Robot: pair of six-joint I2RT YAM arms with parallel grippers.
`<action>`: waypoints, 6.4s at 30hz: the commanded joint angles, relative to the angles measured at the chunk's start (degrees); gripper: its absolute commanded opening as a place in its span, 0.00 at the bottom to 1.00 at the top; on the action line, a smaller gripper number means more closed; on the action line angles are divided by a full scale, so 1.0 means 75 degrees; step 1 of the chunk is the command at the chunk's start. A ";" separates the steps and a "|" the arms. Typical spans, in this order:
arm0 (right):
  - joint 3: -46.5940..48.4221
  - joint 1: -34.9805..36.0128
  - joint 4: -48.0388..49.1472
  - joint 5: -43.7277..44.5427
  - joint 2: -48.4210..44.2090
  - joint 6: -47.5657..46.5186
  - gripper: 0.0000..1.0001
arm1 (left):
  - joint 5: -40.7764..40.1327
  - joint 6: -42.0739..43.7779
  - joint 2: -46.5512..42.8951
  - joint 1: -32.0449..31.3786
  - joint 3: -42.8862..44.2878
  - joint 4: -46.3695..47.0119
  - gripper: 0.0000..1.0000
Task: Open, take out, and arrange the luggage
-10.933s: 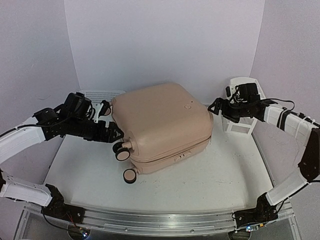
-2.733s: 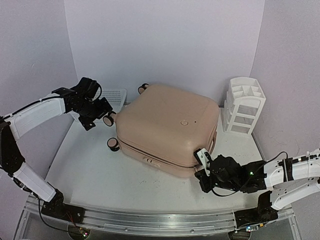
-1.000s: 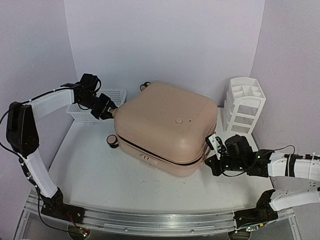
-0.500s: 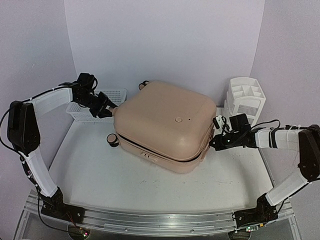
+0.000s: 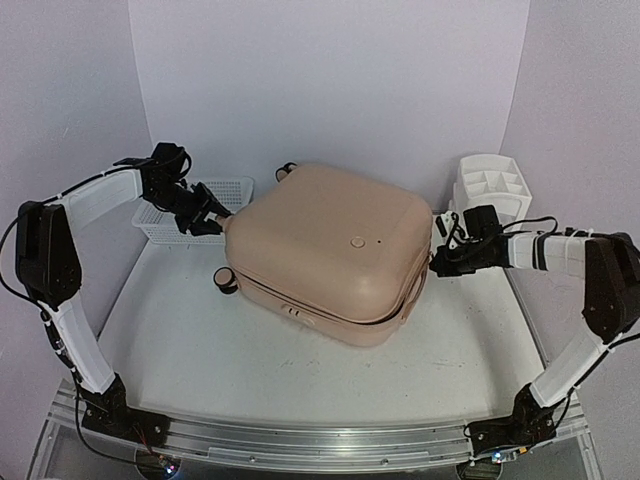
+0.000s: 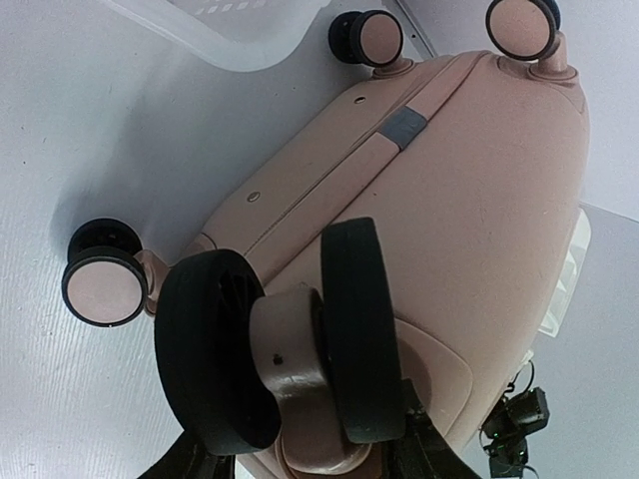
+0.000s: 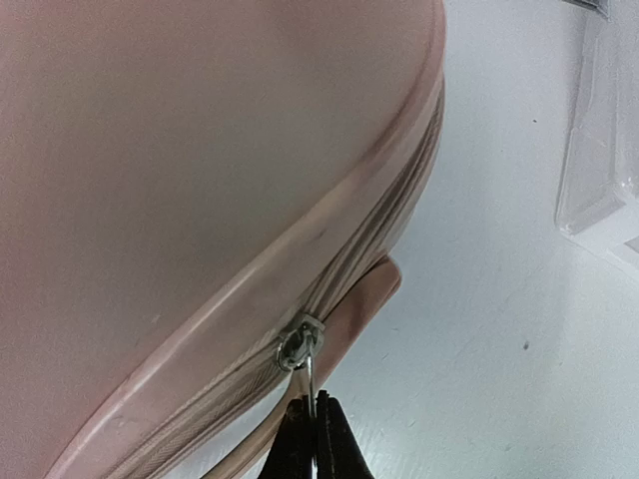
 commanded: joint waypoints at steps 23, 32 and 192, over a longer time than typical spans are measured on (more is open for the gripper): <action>0.4053 -0.0469 -0.2246 -0.0679 0.0587 0.2048 0.98 | 0.0565 0.3274 0.1022 0.0241 0.1967 -0.1196 0.00; 0.5864 -0.0397 -0.3000 -0.1748 0.2405 0.2837 0.98 | 0.1035 0.3624 0.1533 0.0158 0.2335 -0.1514 0.00; 0.0643 0.0225 -0.3245 -0.1490 -0.2802 0.2136 0.74 | -0.1629 0.3392 -0.0929 -0.1517 -0.3295 0.0643 0.00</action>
